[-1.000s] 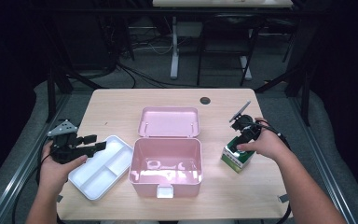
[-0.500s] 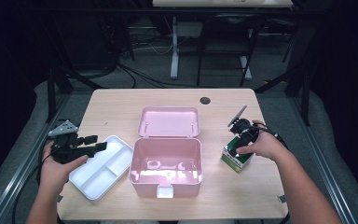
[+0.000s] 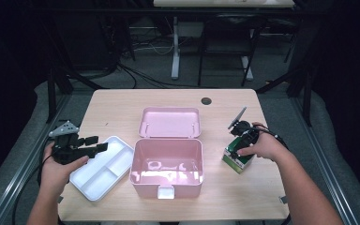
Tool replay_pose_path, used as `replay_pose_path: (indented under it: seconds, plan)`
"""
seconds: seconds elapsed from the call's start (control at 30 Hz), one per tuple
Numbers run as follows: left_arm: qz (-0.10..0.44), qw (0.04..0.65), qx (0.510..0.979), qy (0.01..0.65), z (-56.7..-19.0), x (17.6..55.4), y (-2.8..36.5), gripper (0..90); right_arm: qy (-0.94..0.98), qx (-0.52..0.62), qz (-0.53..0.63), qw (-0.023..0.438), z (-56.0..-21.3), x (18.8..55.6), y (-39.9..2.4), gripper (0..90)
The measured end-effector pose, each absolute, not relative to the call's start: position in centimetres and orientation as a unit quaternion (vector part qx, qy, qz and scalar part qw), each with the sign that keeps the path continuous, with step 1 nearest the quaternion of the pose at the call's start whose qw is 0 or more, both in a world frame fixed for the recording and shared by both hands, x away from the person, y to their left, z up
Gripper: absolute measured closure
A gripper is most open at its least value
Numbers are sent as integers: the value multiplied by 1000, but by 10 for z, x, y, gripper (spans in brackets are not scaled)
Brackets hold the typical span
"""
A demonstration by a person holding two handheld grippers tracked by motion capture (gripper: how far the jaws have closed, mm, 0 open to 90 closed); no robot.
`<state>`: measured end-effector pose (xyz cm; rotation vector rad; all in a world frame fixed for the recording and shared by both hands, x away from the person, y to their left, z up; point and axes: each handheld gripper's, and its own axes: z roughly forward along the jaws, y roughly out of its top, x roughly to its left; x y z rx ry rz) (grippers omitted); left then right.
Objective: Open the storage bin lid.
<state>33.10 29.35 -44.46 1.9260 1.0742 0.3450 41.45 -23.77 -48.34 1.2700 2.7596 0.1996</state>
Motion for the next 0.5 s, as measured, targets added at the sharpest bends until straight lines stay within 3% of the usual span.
replay_pose_path:
  seconds: [0.5]
  plan:
    - [135,440,775,432,-445,331,292,449,908,415,42,38,-488,417,-239,143]
